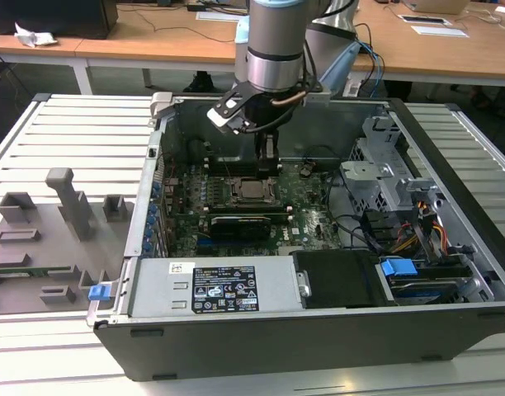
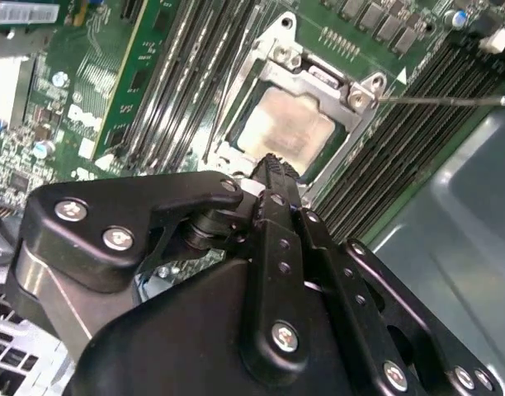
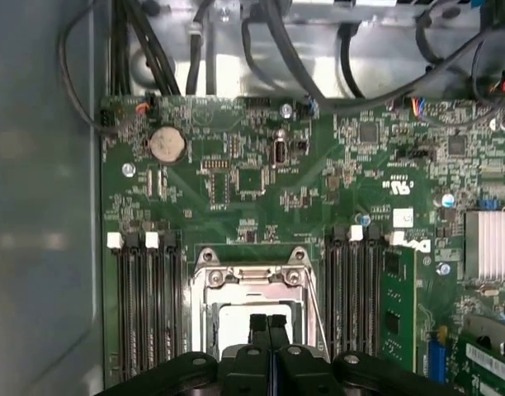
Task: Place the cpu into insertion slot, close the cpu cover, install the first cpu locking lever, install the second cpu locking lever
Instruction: 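Close the cpu cover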
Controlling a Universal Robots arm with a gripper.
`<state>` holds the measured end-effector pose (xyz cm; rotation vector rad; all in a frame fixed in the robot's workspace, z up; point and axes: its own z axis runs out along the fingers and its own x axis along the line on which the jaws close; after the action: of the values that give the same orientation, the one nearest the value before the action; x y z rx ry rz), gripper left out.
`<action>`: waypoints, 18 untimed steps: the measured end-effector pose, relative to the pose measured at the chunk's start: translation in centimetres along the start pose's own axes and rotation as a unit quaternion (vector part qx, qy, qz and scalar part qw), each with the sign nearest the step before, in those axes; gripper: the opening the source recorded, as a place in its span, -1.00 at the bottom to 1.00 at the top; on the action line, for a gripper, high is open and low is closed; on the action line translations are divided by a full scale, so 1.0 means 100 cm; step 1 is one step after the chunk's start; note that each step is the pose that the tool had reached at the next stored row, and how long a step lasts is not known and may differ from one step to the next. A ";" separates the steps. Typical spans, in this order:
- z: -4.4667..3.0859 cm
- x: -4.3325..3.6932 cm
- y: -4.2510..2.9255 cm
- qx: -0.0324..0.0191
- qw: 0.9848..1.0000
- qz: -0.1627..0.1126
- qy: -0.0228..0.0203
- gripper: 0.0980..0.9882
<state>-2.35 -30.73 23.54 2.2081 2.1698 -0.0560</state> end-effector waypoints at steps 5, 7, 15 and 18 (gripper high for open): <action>0.0091 0.0002 -0.0177 0.000 1.000 -0.006 0.000 -0.98; 0.0120 0.0003 -0.0210 0.000 1.000 -0.012 0.000 -0.98; 0.0272 0.0009 -0.0345 -0.001 0.999 -0.037 0.001 -0.98; 0.0293 0.0010 -0.0349 -0.001 0.999 -0.037 0.001 -0.98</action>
<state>-5.82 -30.74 20.59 2.1259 2.2509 -0.0548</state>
